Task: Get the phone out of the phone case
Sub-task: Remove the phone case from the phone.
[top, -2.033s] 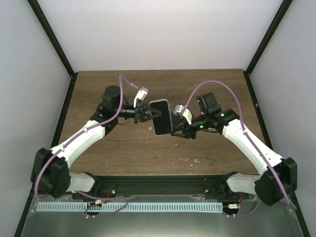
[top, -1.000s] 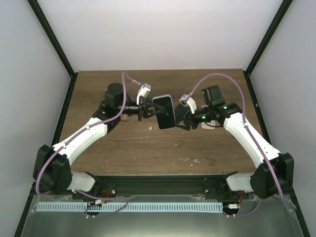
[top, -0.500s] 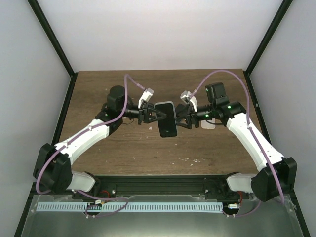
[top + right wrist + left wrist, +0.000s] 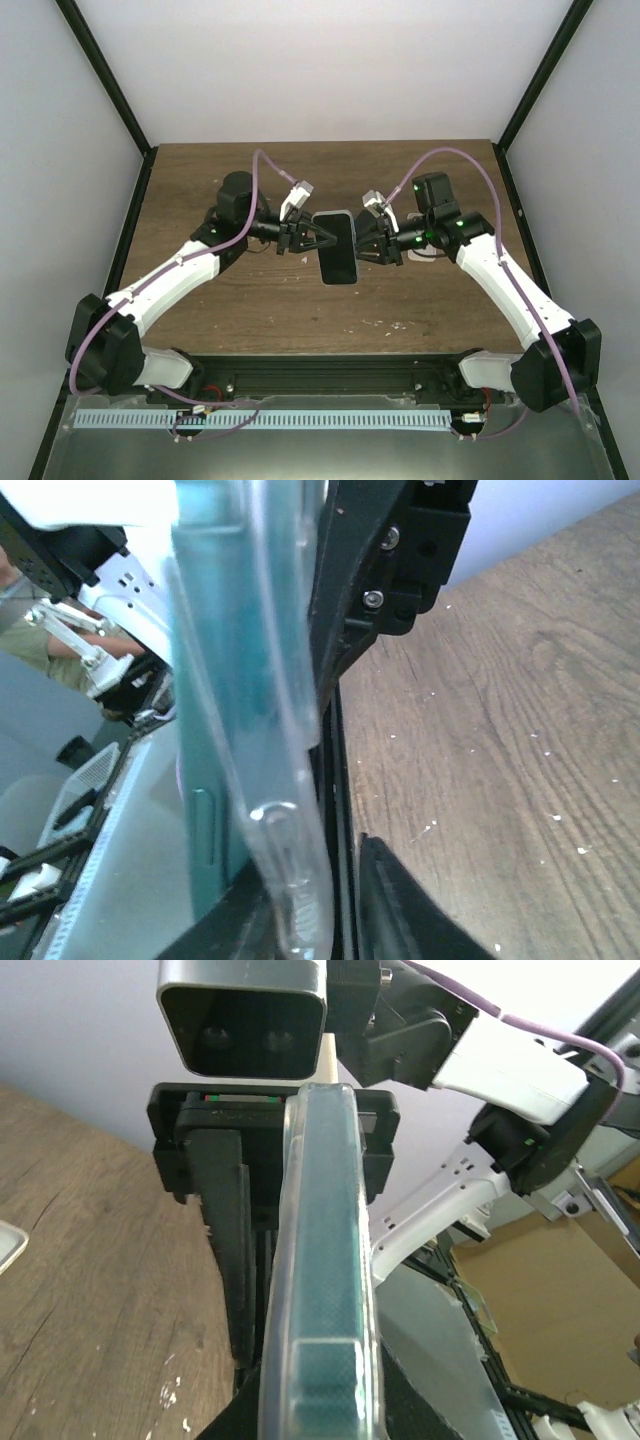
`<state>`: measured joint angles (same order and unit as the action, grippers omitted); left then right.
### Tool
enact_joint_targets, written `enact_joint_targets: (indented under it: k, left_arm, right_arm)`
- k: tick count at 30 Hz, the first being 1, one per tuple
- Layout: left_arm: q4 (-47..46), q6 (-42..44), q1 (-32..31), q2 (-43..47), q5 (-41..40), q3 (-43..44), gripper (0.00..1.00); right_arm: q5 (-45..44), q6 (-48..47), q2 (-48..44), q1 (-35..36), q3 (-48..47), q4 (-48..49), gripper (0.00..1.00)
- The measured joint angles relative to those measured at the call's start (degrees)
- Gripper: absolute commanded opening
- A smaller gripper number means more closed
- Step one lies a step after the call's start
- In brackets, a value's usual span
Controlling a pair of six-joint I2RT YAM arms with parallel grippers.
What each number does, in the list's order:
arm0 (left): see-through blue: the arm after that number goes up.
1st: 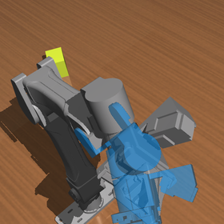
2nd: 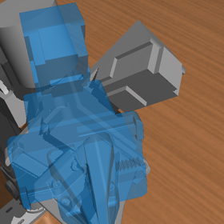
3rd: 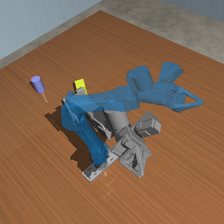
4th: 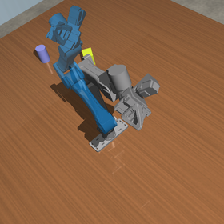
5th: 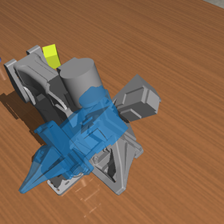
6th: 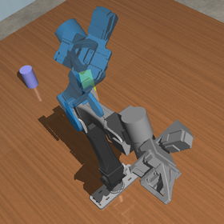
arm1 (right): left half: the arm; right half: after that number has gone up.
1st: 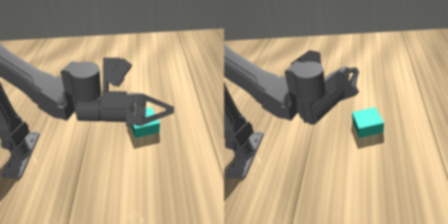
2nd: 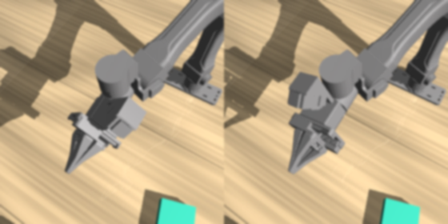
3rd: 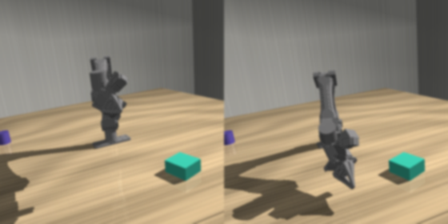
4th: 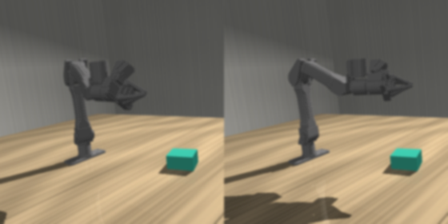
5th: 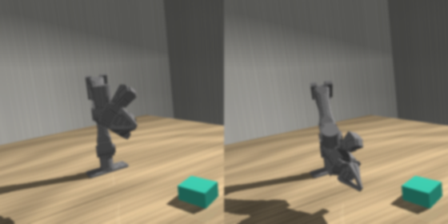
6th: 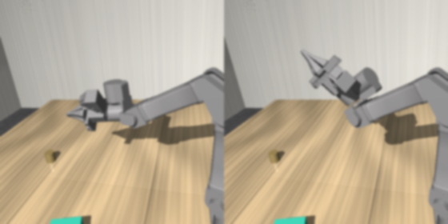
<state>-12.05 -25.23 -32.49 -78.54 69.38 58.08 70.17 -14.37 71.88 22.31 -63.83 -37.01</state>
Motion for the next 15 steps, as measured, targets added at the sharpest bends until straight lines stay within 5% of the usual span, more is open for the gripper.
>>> enact_joint_targets:
  k: [4,8,10,15]
  left_arm:
    - [4.85,0.00,0.68,0.76,-3.65,0.26,0.10]
    - [9.70,-0.39,1.05,2.49,-9.84,0.24,0.36]
    - [12.26,0.11,1.03,3.50,-15.78,0.33,0.48]
    - [18.62,2.84,0.83,6.99,-35.36,0.33,0.57]
  right_arm:
    - [1.22,4.72,-0.31,0.00,3.76,7.04,0.01]
    - [0.57,11.98,-1.44,-0.04,8.72,17.92,0.01]
    - [-0.46,15.65,-2.10,0.04,10.95,22.64,0.01]
    - [-5.44,24.83,-2.51,0.07,17.16,31.63,0.01]
